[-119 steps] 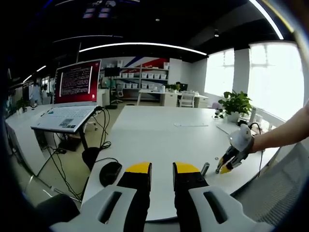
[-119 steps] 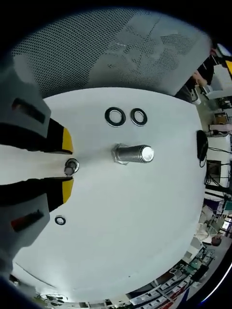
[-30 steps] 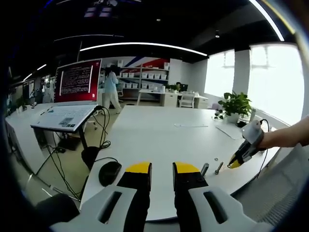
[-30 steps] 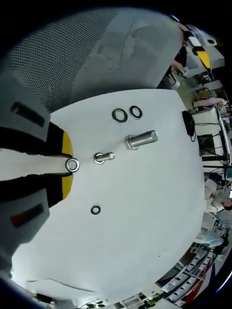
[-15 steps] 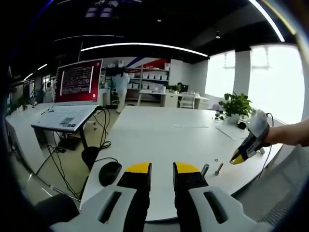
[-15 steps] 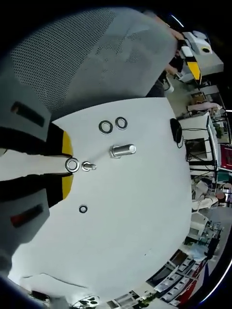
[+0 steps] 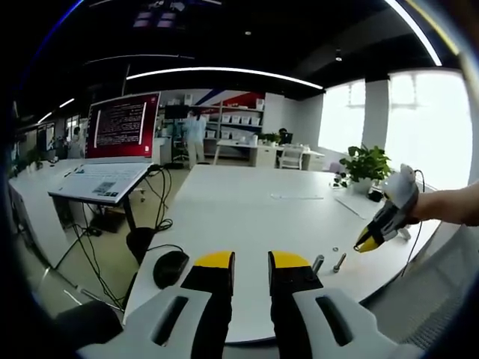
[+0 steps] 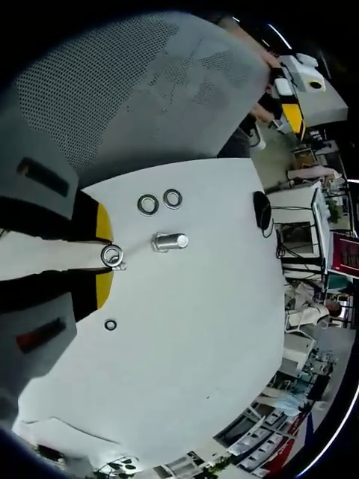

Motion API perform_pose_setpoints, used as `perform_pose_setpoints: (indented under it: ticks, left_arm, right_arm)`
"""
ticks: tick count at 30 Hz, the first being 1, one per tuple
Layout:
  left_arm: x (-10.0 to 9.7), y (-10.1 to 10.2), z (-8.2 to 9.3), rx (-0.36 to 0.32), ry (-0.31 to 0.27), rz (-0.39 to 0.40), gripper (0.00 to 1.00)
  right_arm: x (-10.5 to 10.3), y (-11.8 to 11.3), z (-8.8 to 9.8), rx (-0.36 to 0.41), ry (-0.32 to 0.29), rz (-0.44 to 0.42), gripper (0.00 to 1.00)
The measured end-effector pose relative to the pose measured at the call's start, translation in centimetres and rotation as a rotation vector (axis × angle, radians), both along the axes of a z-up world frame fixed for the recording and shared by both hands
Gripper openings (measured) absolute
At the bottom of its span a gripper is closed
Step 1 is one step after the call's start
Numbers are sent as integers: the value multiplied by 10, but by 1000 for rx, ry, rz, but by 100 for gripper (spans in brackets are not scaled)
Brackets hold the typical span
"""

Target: Place the washer onto the threaded stud by aligning its center hole with the stud, sliding it down to the base, and recovering from edge contact or off-axis alignment until the washer reaches the visible bottom stop.

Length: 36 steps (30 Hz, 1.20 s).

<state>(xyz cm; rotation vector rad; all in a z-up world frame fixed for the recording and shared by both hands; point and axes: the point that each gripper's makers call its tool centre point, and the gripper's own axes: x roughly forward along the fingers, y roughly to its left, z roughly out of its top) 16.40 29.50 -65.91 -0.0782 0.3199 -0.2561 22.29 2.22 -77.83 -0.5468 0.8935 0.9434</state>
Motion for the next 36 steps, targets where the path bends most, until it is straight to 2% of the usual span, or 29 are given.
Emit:
perform_pose_setpoints:
  ticks: [8,15,23,36]
  left_arm:
    - [0,0,0,-1,0,2,15]
    - [1,1,0,-4,-2,2,16]
    - [1,2,0,-5,-3,4,16]
    - [1,1,-1,-2,1,2,16]
  right_arm:
    - [9,4,-12,-28,-13,27,14]
    - [12,6,-21,-33,2,30,14]
    - [15,4,-24,-62,-5,40,14]
    - [14,6,-28,-67,8,45,14]
